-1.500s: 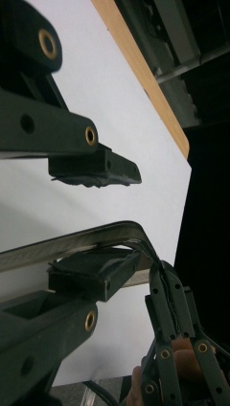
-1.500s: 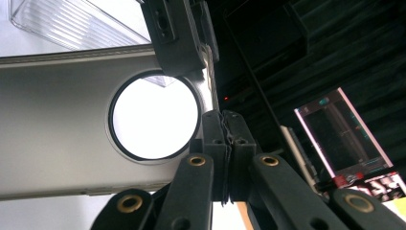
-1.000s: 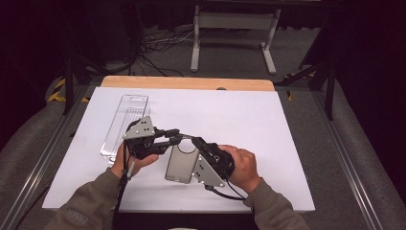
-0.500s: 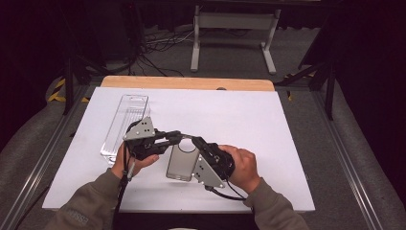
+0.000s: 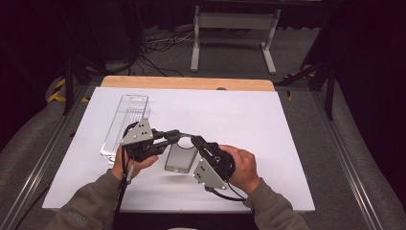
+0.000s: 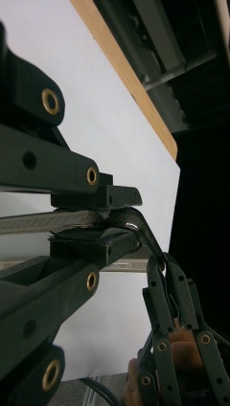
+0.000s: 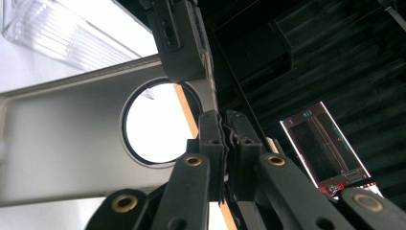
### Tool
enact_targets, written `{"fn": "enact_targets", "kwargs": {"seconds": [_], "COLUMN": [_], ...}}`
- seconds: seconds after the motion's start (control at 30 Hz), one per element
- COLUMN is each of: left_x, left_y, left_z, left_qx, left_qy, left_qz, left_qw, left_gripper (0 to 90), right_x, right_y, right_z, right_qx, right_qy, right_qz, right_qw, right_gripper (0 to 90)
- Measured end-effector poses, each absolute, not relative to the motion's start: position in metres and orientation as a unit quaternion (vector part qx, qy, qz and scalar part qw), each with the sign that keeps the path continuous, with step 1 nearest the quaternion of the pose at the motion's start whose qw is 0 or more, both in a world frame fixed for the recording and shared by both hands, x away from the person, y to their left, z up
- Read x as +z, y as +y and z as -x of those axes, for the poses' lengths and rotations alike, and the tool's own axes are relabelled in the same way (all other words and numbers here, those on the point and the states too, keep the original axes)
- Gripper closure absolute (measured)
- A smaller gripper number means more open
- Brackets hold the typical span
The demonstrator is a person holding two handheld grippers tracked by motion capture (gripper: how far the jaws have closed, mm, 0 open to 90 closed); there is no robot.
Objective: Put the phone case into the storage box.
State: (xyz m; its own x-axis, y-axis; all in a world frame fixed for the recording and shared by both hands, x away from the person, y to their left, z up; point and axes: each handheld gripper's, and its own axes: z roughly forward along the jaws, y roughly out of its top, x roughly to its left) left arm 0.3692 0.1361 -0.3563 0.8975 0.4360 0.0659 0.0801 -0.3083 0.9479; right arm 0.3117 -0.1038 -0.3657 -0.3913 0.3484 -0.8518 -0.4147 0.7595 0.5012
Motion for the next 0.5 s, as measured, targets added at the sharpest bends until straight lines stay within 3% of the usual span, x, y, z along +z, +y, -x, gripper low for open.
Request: {"fn": "enact_targets", "kwargs": {"seconds": [0.5], "left_x": [-0.3551], "left_y": [0.1415], "left_z": [-0.3698], "left_qx": [0.167], "left_qy": [0.171], "left_qz": [-0.781], "left_qw": [0.577], "left_gripper": [80.2], "right_x": [-0.3633], "right_y": [-0.1072], "right_z": [-0.3134], "right_qx": [0.372], "right_qy": [0.756], "right_qz": [-0.003], "right_qw": [0.538], "right_gripper": [79.3]}}
